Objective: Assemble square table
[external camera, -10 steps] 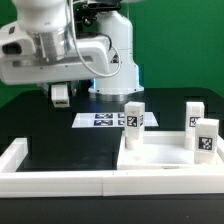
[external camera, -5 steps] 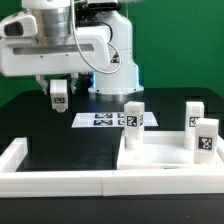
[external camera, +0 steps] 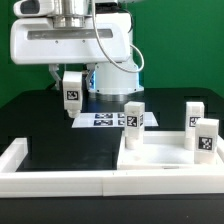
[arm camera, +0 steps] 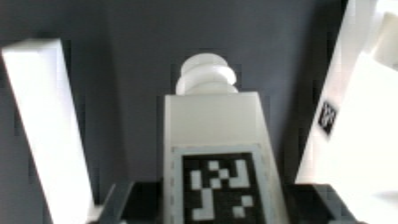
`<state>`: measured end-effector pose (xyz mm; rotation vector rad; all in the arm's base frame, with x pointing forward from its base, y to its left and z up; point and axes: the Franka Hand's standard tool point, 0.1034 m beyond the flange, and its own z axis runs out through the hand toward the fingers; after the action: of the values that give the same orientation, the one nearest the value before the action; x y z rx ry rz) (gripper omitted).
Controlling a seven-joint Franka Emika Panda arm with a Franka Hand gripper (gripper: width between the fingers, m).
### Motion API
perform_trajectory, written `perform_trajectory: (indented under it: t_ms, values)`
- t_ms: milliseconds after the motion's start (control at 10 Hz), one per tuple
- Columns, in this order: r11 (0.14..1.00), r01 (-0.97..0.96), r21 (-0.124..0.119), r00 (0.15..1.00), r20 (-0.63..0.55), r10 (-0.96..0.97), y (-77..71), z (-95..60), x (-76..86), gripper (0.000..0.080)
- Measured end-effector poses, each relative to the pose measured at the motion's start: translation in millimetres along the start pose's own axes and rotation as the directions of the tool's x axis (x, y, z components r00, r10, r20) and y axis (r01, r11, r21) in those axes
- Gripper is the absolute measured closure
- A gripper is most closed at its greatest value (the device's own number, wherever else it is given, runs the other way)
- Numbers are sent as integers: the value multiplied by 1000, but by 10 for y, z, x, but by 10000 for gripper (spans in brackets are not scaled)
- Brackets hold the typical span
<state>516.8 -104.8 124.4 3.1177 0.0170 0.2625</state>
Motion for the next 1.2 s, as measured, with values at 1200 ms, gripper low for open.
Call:
perform_trajectory:
  t_ms: [1200]
  values:
    - [991,-132,-12,968,-216,126,-539,1,607,509]
